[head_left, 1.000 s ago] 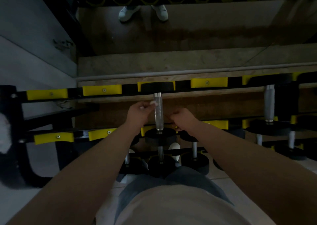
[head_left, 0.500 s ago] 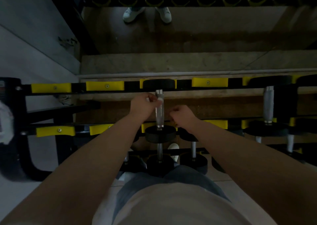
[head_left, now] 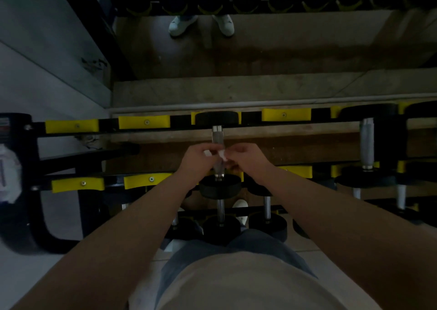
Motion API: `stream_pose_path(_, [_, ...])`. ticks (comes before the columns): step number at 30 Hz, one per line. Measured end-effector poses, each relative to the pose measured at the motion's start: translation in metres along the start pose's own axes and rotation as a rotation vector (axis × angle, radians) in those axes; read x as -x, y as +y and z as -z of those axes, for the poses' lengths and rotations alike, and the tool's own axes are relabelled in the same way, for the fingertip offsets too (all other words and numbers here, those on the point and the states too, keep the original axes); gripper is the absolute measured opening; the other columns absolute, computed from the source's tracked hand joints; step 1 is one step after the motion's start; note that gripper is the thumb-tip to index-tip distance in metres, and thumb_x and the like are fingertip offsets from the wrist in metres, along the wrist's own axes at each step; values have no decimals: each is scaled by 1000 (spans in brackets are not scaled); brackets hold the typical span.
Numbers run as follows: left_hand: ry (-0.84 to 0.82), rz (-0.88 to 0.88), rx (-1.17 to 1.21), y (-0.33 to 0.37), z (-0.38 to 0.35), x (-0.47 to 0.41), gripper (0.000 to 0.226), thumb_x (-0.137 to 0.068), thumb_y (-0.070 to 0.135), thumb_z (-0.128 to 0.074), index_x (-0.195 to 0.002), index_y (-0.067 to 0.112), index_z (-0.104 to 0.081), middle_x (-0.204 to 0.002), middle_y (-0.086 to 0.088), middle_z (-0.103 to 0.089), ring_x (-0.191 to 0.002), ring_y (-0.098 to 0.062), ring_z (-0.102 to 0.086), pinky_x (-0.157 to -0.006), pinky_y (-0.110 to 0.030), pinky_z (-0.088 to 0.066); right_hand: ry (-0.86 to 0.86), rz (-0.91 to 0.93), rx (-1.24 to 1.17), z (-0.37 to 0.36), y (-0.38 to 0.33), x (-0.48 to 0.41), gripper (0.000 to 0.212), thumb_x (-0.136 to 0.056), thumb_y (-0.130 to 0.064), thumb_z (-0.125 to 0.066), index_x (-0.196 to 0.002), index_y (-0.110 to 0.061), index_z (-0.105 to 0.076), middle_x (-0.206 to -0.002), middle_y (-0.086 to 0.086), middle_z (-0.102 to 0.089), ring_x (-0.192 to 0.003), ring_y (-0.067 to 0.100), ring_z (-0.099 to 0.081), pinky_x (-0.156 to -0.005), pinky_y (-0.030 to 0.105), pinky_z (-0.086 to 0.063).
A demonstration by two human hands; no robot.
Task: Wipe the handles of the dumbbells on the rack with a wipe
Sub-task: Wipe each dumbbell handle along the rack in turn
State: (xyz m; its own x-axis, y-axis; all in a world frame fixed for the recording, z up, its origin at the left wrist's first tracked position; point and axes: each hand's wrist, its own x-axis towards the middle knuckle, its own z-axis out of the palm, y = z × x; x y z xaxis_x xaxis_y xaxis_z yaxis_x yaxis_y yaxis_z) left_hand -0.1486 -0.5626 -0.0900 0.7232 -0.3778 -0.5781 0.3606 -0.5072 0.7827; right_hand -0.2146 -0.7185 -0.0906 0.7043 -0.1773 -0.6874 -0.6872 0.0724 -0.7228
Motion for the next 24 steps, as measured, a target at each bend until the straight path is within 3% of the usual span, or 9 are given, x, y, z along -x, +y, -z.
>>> stream_pose_path(4, [8, 4, 21, 9, -4, 2, 21, -86, 14, -76, -105, 23, -74, -104, 9, -69, -105, -10, -64, -89, -24, -52, -16, 10, -127, 0, -9, -2, 17, -88, -13, -76, -104, -10, -75, -101, 15, -76, -94, 27, -73, -85, 37, -61])
stream_pose_path(7, [191, 90, 72, 13, -7, -3, 23, -84, 13, -74, -103, 23, -65, -109, 1, -66, -100, -15, -60, -85, -30, -49, 155, 45, -41, -5, -18, -12, 12, -86, -15, -78, -96, -19, -72, -95, 6, -75, -86, 19, -71, -78, 31, -60])
stream_pose_path(10, [183, 181, 226, 12, -8, -2, 22, -88, 7, -60, -98, 25, -57, -108, -7, -63, -97, -23, -60, -85, -38, -51, 244, 124, 157, -8, -24, -22, 11, -89, -21, -74, -95, -28, -68, -95, -3, -71, -90, 14, -68, -81, 31, -58])
stream_pose_path(12, [156, 195, 210, 7, -8, -1, 22, -91, 7, -53, -101, 27, -56, -109, -11, -62, -92, -24, -56, -82, -41, -50, 163, 149, 318, -8, -23, -20, 10, -90, -21, -73, -95, -27, -67, -95, -6, -69, -90, 10, -66, -78, 27, -56])
stream_pose_path(14, [169, 189, 193, 1, -6, 0, 25, -95, 7, -49, -106, 28, -55, -115, -13, -61, -92, -24, -55, -77, -38, -49, -23, 159, 545, -6, -16, -11, 10, -89, -19, -73, -95, -27, -69, -96, -9, -67, -92, 7, -64, -73, 19, -50])
stream_pose_path(17, [165, 190, 202, -6, -5, -3, 28, -97, 6, -48, -117, 26, -53, -114, -7, -60, -96, -25, -60, -72, -35, -53, -220, 180, 849, -5, 2, 0, 9, -88, -17, -70, -92, -25, -70, -95, -9, -64, -97, 12, -65, -76, 20, -45])
stream_pose_path(19, [156, 213, 237, -7, -6, -5, 28, -95, 5, -55, -116, 24, -55, -110, -6, -63, -97, -24, -65, -81, -39, -57, -146, 209, 819, -6, 7, 1, 8, -89, -18, -68, -89, -26, -69, -92, -9, -65, -96, 14, -66, -77, 23, -48])
stream_pose_path(21, [161, 221, 254, -8, -6, -7, 23, -93, 6, -62, -108, 23, -60, -112, -6, -66, -101, -25, -66, -91, -45, -57, 46, 216, 675, -6, 1, -5, 5, -92, -22, -68, -91, -27, -67, -92, -8, -67, -91, 12, -65, -78, 27, -53])
stream_pose_path(24, [170, 185, 229, -8, -5, -5, 20, -91, 7, -66, -95, 26, -63, -112, -8, -67, -104, -27, -65, -93, -49, -56, 245, 209, 428, -1, -19, -19, 6, -96, -23, -65, -100, -26, -64, -92, -9, -65, -90, 10, -64, -79, 29, -56])
